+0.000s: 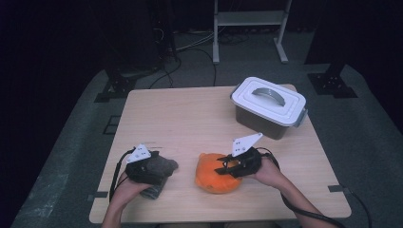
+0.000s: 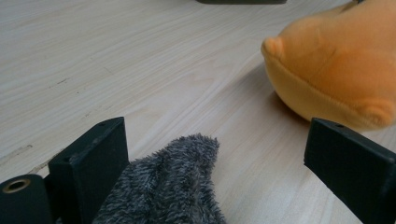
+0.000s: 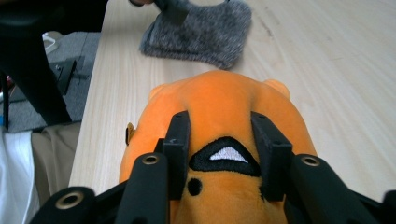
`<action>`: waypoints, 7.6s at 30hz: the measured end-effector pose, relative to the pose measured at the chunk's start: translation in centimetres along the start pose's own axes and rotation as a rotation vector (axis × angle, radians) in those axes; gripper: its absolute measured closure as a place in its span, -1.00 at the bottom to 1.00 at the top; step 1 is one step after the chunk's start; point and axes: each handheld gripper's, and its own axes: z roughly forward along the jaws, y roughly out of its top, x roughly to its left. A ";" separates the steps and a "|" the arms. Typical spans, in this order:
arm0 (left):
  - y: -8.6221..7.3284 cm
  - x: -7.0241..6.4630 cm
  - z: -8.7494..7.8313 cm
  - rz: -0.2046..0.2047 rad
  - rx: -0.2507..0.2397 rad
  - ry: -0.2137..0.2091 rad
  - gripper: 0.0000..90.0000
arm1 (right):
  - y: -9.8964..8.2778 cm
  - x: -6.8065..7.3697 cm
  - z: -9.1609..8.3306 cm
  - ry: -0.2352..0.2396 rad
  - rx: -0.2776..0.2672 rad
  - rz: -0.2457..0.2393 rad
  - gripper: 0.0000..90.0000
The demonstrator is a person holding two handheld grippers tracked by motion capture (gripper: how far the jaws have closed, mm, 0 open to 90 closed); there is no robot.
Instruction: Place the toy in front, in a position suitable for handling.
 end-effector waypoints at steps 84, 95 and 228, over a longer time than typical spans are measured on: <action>-0.6 1.2 0.7 0.025 0.045 -0.040 0.71 | -4.5 1.7 -2.9 -0.116 -0.084 0.045 -0.54; 2.5 -2.5 1.8 0.091 -0.072 -0.241 0.71 | -4.8 1.4 -2.7 -0.109 -0.075 0.048 -0.52; 7.2 -8.9 4.1 0.357 0.042 -0.411 0.70 | -2.8 1.7 -1.0 -0.126 -0.067 0.039 0.11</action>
